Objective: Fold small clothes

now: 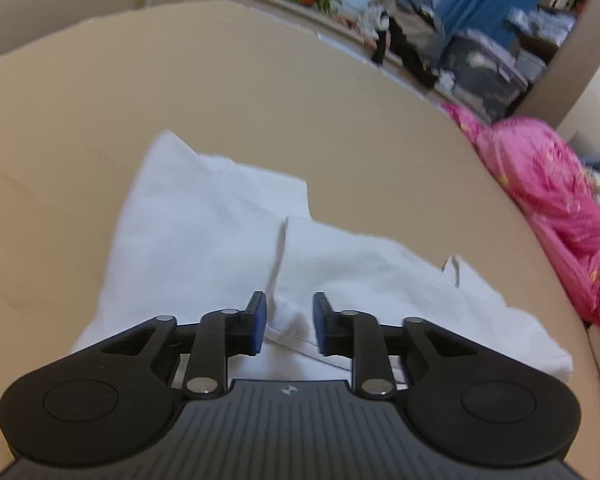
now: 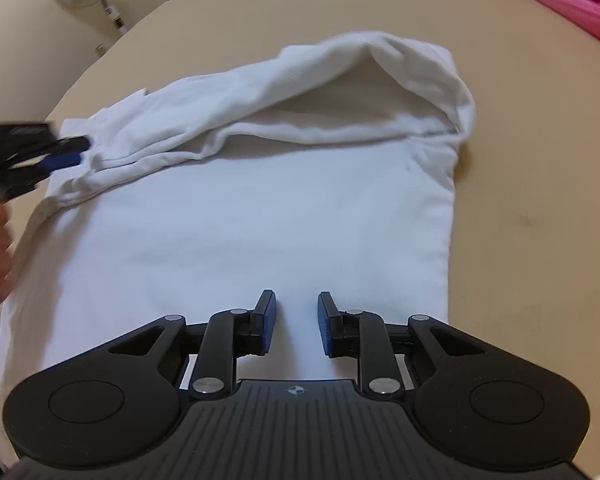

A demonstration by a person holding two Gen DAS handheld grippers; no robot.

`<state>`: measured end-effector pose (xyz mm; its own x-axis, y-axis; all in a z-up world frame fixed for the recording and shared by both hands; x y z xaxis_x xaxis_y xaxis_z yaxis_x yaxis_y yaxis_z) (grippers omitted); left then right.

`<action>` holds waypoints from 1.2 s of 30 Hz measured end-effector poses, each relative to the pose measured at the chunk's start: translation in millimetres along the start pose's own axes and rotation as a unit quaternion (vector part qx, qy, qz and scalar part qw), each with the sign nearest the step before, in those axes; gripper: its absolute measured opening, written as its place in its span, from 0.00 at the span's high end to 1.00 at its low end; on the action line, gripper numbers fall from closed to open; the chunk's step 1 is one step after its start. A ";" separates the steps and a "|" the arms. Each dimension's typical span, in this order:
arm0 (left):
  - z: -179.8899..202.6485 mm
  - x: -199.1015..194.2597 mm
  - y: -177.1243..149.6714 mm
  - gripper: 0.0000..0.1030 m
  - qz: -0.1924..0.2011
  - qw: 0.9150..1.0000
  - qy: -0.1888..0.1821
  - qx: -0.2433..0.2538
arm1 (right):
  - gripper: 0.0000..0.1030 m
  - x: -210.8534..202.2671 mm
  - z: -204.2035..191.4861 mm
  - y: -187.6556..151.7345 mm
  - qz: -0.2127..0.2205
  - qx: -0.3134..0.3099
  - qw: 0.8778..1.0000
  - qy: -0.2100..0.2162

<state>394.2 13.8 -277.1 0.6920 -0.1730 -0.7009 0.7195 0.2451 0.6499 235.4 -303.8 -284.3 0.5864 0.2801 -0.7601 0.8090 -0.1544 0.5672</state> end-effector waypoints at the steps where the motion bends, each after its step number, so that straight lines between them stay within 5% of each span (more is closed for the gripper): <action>1: 0.2 5.8 -0.1 0.70 -0.010 1.000 0.006 0.009 | 0.77 2.0 1.1 0.1 -0.002 0.006 1.000 0.002; 6: -5.3 -15.8 15.8 1.00 0.022 0.999 -0.001 0.048 | 0.77 -0.9 1.1 6.2 0.006 0.018 1.000 0.006; 10: -34.2 -82.1 32.7 1.00 0.096 0.994 0.017 0.049 | 0.77 -8.9 13.9 21.3 0.037 0.054 0.998 0.006; 15: -81.3 -103.4 12.0 0.98 0.060 0.995 0.060 0.053 | 0.77 -11.5 32.7 36.8 0.062 0.106 0.992 -0.009; 17: -85.1 -112.9 10.3 0.94 0.075 0.993 0.064 0.064 | 0.77 -14.6 35.8 44.1 0.081 0.120 0.989 -0.011; 26: -43.8 -89.4 2.3 0.88 0.079 0.993 0.012 0.088 | 0.76 -21.9 38.2 86.9 0.197 0.139 0.970 0.015; 30: -57.4 -42.9 -22.1 0.87 -0.022 0.995 0.046 0.086 | 0.76 8.2 52.6 89.9 0.174 0.140 0.975 -0.001; 32: -55.6 -48.2 -19.8 0.87 -0.010 0.995 0.042 0.089 | 0.80 28.8 70.0 86.9 0.132 0.146 0.979 -0.050; 36: -51.7 -64.7 -7.7 0.85 0.031 0.996 0.025 0.082 | 0.86 25.5 72.9 91.5 0.121 0.150 0.980 -0.047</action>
<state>340.8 72.4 -252.0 0.7346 -0.1133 -0.6690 0.6783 0.0942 0.7288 327.4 -379.9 -275.0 0.7520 0.1150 -0.6490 0.6138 -0.4809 0.6261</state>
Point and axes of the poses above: each gripper's, at about its wrist camera, not at the fingertips, and x roughly the way its jaws point, z to its right, y to its top, the point moved 6 cm from there along x, roughly the way its jaws point, and after that the axes turned 6 degrees about x, right-handed, at the moved point
